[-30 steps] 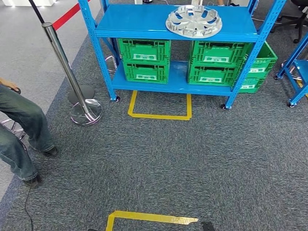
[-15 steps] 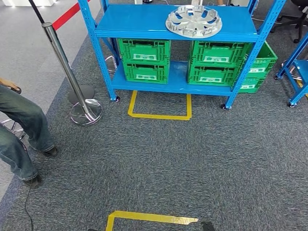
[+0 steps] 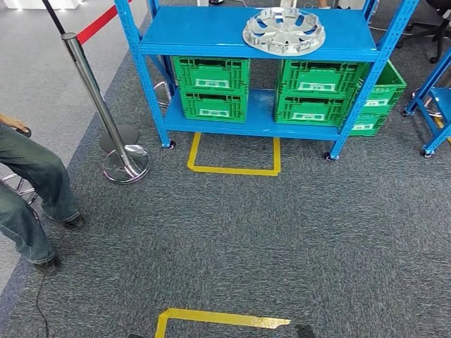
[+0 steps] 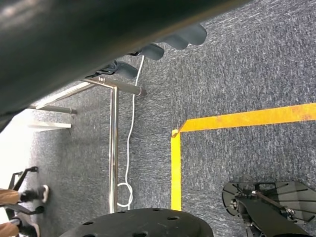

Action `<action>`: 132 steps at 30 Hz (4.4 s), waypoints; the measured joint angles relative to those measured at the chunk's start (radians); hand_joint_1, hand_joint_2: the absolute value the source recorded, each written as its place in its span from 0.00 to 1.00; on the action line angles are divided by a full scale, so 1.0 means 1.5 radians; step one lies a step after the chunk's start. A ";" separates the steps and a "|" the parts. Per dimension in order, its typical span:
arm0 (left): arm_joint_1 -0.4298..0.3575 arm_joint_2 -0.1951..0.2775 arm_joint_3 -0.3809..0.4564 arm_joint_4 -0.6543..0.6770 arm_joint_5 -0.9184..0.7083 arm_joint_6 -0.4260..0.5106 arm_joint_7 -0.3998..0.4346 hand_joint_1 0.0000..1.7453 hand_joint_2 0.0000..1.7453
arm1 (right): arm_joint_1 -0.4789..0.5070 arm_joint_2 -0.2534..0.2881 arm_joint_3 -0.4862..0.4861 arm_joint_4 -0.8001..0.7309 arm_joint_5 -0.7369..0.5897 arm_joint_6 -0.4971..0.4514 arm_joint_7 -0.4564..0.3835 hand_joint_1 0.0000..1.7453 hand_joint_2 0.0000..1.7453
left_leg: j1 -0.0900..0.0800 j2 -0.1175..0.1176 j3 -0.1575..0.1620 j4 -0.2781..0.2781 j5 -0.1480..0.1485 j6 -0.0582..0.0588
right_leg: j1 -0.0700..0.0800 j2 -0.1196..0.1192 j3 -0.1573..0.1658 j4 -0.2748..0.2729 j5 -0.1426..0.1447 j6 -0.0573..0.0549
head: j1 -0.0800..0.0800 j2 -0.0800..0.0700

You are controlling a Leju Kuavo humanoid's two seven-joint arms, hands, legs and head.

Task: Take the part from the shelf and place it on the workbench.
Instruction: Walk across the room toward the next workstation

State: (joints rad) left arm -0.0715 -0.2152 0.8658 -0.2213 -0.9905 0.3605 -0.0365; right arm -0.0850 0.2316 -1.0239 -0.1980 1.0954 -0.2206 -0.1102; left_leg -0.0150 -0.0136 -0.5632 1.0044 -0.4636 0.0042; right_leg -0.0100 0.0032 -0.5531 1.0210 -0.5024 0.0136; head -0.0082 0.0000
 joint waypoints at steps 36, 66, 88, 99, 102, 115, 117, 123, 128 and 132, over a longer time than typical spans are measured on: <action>0.002 0.002 0.013 0.000 -0.001 0.028 0.001 0.00 0.00 | 0.003 -0.004 -0.006 0.001 0.006 -0.006 0.010 0.00 0.00 | 0.000 0.005 -0.090 0.095 -0.017 0.007 | -0.001 0.004 0.075 -0.004 -0.061 -0.009 | 0.002 0.000; -0.003 0.001 0.023 0.000 -0.004 0.044 0.020 0.00 0.00 | -0.003 -0.004 -0.019 0.001 -0.007 -0.023 0.035 0.00 0.00 | -0.008 -0.001 0.040 -0.007 -0.041 0.026 | 0.005 0.004 -0.034 0.007 0.021 -0.005 | 0.002 0.000; -0.003 0.001 0.038 0.000 0.002 0.048 0.019 0.00 0.00 | -0.003 -0.004 -0.032 0.001 -0.013 -0.020 0.036 0.00 0.00 | -0.012 0.000 0.043 -0.011 -0.042 0.028 | -0.001 0.003 -0.026 0.005 0.033 0.010 | 0.001 0.000; 0.000 -0.001 0.041 0.000 -0.003 0.049 0.026 0.00 0.00 | -0.002 -0.008 -0.033 0.001 -0.012 -0.021 0.042 0.00 0.00 | -0.003 0.001 0.083 -0.019 -0.058 0.026 | -0.003 0.001 -0.084 0.078 0.030 0.025 | 0.005 0.000; -0.003 0.000 0.041 0.000 -0.003 0.049 0.026 0.00 0.00 | -0.004 -0.008 -0.033 0.001 -0.011 -0.021 0.042 0.00 0.00 | -0.003 0.001 0.086 -0.015 -0.071 0.015 | 0.000 0.003 -0.057 0.016 0.035 0.011 | 0.004 0.000; -0.004 0.000 0.041 0.000 -0.005 0.049 0.029 0.00 0.00 | -0.004 -0.009 -0.035 0.001 -0.011 -0.021 0.042 0.00 0.00 | 0.003 0.005 -0.017 0.056 -0.031 0.001 | 0.001 0.002 -0.010 0.009 0.005 -0.011 | -0.001 0.000; -0.005 0.000 0.041 0.000 -0.007 0.048 0.029 0.00 0.00 | -0.005 -0.008 -0.035 0.001 -0.011 -0.021 0.043 0.00 0.00 | -0.001 0.006 -0.007 0.016 -0.018 0.008 | 0.001 0.002 -0.010 0.008 0.003 -0.006 | -0.001 0.000; -0.004 0.001 0.041 0.000 -0.010 0.049 0.030 0.00 0.00 | -0.006 -0.009 -0.035 0.001 -0.011 -0.021 0.044 0.00 0.00 | -0.004 0.003 0.007 -0.008 -0.003 0.003 | 0.001 0.001 0.002 -0.007 0.006 -0.020 | 0.002 0.000; -0.005 0.000 0.041 0.000 -0.010 0.050 0.034 0.00 0.00 | -0.007 -0.009 -0.035 0.001 -0.011 -0.021 0.044 0.00 0.00 | -0.005 0.003 0.008 -0.007 -0.006 0.010 | 0.000 0.001 0.007 -0.015 0.007 -0.018 | 0.002 0.000; -0.005 0.000 0.041 0.000 -0.010 0.050 0.036 0.00 0.00 | -0.007 -0.009 -0.035 0.001 -0.011 -0.022 0.047 0.00 0.00 | -0.007 0.003 0.008 -0.006 -0.007 0.016 | -0.002 0.001 0.009 -0.021 0.010 -0.003 | 0.002 0.000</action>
State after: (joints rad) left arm -0.0786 -0.2149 0.9274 -0.2209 -1.0059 0.4360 0.0179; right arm -0.0952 0.2183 -1.0765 -0.1972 1.0796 -0.2535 -0.0395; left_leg -0.0259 -0.0084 -0.5511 0.9956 -0.4747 0.0287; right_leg -0.0125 0.0051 -0.5399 0.9897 -0.4880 0.0094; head -0.0054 -0.0004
